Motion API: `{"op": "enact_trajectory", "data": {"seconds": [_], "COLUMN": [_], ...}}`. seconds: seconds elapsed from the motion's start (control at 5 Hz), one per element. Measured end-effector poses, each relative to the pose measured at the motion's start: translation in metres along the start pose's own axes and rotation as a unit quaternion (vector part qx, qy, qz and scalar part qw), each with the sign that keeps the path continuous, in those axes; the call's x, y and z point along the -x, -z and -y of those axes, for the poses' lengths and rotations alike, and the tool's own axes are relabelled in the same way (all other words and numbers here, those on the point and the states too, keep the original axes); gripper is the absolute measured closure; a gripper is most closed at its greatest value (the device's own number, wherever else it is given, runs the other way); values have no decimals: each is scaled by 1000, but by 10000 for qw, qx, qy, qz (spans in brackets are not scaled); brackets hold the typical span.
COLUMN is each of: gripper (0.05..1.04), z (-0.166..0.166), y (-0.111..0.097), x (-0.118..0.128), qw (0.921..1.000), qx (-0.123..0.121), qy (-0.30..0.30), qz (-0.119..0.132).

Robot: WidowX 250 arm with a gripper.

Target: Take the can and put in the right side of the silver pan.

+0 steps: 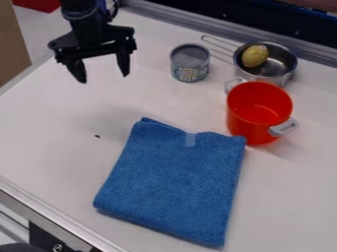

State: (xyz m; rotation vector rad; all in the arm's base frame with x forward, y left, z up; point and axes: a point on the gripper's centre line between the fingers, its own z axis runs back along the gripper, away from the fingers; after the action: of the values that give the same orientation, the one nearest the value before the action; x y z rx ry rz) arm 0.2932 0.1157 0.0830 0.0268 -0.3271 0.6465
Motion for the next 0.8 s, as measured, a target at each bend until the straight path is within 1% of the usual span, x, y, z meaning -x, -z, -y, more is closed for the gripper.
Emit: {"op": "enact_trajectory", "data": {"seconds": [0.2,0.4,0.6,0.8], "gripper": [84,84,84,84], "z": [14,37,61,90], "y": [3,5,7,18], "x": [-21,-45,-63,-75], "qw": [9988,9906,9790,9698], "qx": [145,435,603,489], "qy": [276,1170,1839,2236], "qz": [375,560,634,842]}}
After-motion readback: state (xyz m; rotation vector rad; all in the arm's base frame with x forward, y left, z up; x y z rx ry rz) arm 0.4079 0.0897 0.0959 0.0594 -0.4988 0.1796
